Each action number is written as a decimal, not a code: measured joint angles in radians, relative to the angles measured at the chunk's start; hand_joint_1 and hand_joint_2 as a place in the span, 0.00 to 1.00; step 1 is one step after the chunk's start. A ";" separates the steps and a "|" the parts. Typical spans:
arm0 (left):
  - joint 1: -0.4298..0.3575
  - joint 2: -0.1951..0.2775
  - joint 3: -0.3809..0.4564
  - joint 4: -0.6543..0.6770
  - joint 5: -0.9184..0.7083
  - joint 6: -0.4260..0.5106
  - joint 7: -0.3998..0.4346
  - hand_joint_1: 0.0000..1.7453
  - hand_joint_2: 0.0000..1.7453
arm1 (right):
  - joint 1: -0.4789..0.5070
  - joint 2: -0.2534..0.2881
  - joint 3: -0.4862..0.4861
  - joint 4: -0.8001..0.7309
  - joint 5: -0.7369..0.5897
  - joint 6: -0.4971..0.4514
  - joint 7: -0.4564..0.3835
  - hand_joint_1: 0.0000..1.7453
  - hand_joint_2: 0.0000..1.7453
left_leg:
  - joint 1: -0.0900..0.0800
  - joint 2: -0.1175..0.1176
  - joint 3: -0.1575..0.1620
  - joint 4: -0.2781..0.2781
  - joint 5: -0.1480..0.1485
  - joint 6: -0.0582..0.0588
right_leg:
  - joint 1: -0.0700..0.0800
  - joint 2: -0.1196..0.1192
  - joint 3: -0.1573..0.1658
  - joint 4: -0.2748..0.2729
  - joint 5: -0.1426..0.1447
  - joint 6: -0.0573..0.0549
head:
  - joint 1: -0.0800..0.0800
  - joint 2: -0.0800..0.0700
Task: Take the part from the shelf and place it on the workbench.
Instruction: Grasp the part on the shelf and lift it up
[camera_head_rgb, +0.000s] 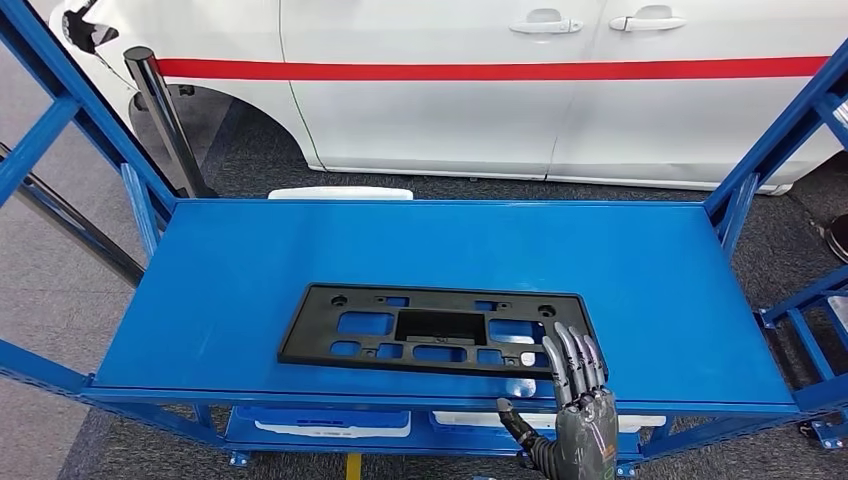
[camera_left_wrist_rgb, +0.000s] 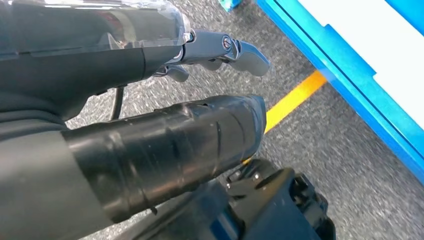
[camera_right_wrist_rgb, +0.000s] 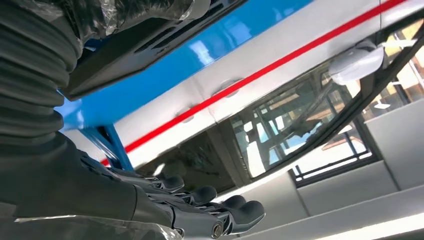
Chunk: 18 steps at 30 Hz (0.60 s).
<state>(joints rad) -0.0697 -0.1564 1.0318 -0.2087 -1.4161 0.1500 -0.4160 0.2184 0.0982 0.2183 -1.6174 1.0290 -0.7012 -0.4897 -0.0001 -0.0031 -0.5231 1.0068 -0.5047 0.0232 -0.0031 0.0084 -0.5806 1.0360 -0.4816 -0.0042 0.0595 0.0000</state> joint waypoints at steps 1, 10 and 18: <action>0.000 0.000 0.000 0.000 0.000 0.001 0.001 0.00 0.00 | -0.002 -0.013 0.008 0.000 0.005 0.000 0.016 0.00 1.00 | 0.000 0.000 0.000 0.000 0.000 0.000 | 0.000 0.000 0.001 0.000 0.000 0.000 | 0.000 0.000; -0.002 0.000 -0.003 0.000 -0.001 0.001 0.002 0.00 0.00 | -0.039 -0.166 0.138 -0.006 -0.015 0.015 0.107 0.00 1.00 | -0.001 0.000 0.000 0.004 -0.001 -0.001 | -0.003 -0.001 0.003 0.000 0.001 0.001 | 0.000 0.000; -0.006 0.000 -0.006 0.000 -0.002 0.000 0.010 0.00 0.00 | -0.096 -0.250 0.222 -0.022 -0.053 0.121 0.120 0.00 1.00 | -0.001 0.000 -0.002 0.006 -0.002 -0.001 | -0.004 -0.001 0.003 0.000 0.002 0.003 | 0.000 0.000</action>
<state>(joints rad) -0.0754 -0.1561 1.0258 -0.2087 -1.4185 0.1495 -0.4060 0.1223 -0.1518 0.4400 -1.6397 0.9758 -0.5801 -0.3698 -0.0009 -0.0031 -0.5249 1.0131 -0.5063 0.0222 -0.0068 0.0072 -0.5773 1.0358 -0.4799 -0.0016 0.0595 0.0000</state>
